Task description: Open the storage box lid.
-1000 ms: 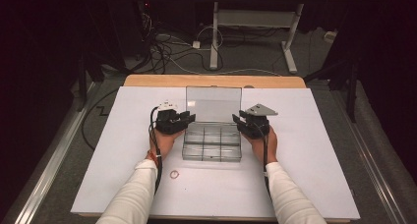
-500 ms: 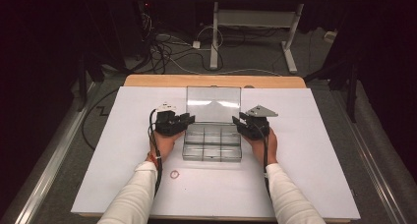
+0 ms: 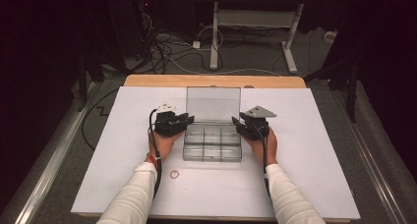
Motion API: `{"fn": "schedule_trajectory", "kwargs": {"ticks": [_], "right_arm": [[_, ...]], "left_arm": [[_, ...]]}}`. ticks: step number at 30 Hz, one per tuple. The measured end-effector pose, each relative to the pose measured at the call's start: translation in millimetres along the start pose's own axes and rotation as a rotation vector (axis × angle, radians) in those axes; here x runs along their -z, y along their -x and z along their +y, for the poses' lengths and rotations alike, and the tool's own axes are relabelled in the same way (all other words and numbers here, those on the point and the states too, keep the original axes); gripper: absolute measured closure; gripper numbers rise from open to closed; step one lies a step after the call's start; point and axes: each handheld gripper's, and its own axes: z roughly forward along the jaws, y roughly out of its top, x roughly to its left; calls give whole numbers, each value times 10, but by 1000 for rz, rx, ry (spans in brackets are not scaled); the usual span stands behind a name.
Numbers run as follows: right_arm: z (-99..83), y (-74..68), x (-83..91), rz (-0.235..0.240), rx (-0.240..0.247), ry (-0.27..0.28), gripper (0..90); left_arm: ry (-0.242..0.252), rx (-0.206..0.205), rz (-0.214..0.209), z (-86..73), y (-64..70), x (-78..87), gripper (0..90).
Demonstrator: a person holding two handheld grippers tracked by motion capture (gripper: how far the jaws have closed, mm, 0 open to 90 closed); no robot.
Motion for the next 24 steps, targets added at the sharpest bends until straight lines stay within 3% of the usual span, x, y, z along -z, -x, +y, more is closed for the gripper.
{"fn": "schedule_trajectory", "kwargs": {"ticks": [5, 12, 15, 24], "right_arm": [[6, -38, -19, -16, 38, -20, 624], [3, -40, -12, -22, 47, -18, 618], [9, -29, 1, -19, 52, -14, 610], [55, 4, 128, -5, 33, 19, 574]], "left_arm": [[-12, -5, 6, -9, -36, -8, 612], [-13, -31, 23, 12, 4, -6, 611], [-5, -60, 32, 40, 37, 15, 593], [-5, -207, 74, 163, 185, 164, 541]]}}
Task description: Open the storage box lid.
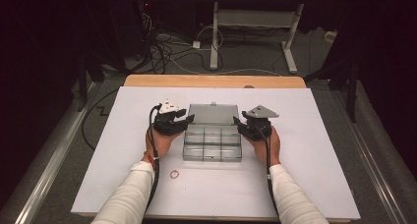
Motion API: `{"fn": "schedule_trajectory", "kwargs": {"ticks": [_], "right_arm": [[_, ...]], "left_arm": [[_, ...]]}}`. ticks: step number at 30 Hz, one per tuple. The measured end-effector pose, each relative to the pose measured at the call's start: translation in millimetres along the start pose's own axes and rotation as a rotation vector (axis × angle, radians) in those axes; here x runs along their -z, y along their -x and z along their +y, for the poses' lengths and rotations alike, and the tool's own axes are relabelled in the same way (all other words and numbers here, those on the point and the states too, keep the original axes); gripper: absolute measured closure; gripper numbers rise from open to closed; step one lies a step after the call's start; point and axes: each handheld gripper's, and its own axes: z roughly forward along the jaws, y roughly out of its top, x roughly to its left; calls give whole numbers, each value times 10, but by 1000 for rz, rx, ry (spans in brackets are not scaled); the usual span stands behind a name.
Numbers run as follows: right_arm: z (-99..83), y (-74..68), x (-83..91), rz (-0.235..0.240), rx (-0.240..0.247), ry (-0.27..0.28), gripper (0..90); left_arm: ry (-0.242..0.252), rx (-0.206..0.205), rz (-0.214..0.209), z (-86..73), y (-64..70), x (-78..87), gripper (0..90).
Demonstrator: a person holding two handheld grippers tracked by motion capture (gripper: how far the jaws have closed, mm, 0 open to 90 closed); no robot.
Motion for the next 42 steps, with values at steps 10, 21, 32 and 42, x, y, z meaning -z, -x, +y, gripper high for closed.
{"fn": "schedule_trajectory", "kwargs": {"ticks": [10, 21, 32, 42], "right_arm": [[94, -20, 243, 22, 32, 57, 485], [95, -30, 503, 35, 34, 115, 285], [90, -121, 806, 99, 96, 141, 244], [37, -108, 1116, 107, 136, 175, 242]], "left_arm": [[-2, -152, 14, 98, 153, 212, 441], [43, -222, -23, -22, 259, 462, 275], [40, -322, -33, -159, 341, 762, 230], [54, -368, -17, -269, 383, 1007, 230]]}}
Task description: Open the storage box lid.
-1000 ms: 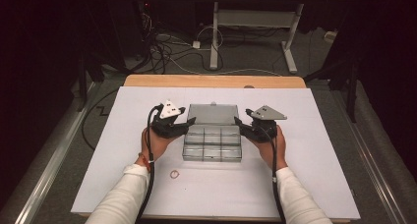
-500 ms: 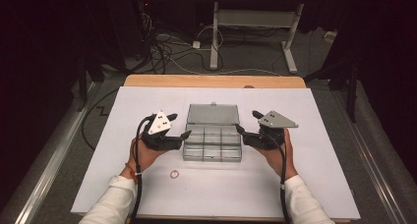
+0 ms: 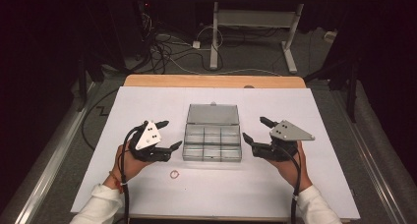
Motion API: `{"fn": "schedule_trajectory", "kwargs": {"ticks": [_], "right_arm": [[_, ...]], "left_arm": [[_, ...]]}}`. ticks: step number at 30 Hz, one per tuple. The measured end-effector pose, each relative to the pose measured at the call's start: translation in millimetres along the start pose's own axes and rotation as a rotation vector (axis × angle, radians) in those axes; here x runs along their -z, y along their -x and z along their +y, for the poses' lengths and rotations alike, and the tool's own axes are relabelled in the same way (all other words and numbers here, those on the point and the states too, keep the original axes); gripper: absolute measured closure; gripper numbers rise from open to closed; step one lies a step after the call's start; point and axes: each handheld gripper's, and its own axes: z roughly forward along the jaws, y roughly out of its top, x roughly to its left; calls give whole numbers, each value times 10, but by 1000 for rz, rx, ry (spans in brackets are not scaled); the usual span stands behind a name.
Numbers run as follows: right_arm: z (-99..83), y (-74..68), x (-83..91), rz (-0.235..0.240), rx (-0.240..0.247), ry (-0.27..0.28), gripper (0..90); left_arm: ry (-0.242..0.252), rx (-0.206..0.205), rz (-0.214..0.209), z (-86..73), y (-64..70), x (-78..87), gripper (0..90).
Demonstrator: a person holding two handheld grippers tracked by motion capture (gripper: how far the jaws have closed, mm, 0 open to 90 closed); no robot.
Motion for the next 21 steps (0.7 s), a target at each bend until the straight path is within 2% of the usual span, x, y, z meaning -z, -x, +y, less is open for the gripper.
{"fn": "schedule_trajectory", "kwargs": {"ticks": [7, 12, 21], "right_arm": [[-60, -14, 157, 12, 36, 0, 240], [-112, -27, 252, 5, 42, 3, 235], [-230, -65, 376, -5, 56, -16, 235]], "left_arm": [[29, -12, -8, -69, 71, 143, 230], [7, -46, 7, -140, 114, 222, 230], [-15, -45, 14, -313, 187, 365, 230]]}}
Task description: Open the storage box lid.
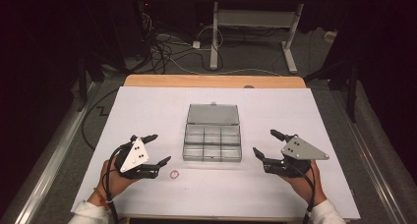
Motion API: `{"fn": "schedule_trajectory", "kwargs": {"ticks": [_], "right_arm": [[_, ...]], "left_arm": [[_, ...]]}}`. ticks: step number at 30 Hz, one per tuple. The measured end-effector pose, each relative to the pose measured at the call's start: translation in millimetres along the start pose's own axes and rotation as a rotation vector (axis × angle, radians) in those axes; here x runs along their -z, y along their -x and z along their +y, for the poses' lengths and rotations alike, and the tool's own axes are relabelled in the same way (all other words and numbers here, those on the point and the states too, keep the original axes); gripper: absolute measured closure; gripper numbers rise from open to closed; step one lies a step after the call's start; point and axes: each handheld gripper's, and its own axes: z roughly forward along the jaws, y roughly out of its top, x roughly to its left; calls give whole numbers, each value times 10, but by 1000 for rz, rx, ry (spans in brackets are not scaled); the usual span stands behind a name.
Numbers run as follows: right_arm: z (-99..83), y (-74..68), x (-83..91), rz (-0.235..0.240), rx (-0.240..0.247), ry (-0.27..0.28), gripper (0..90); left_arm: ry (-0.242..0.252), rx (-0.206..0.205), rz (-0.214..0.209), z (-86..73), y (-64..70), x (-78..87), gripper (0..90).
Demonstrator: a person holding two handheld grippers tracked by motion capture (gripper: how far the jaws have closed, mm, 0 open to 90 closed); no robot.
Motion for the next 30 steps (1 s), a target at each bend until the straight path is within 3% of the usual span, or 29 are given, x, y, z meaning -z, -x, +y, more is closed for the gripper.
{"fn": "schedule_trajectory", "kwargs": {"ticks": [5, 8, 10, 14, 15, 21, 27, 30], "right_arm": [[-92, -18, 76, -4, -10, -15, 235], [-152, -20, 114, -8, -4, -18, 235], [-179, -18, 138, -5, -5, -15, 235], [-236, -32, 164, -9, 2, -11, 235], [-255, -40, 168, -6, 1, -14, 235], [-376, -138, 217, 1, 3, -46, 231], [-488, -230, 278, 21, -6, -66, 227], [-541, -306, 278, 47, -20, -79, 227]], "left_arm": [[-6, 24, -3, -107, 25, 63, 230], [-10, 61, -14, -190, 60, 67, 230], [-27, 56, -16, -239, 108, 61, 230], [-24, 102, -37, -335, 193, 51, 230], [-43, 88, -39, -349, 205, 54, 230], [-65, 106, -71, -411, 305, -9, 230], [-47, 151, -105, -432, 414, -111, 230], [-51, 149, -121, -420, 450, -143, 230]]}}
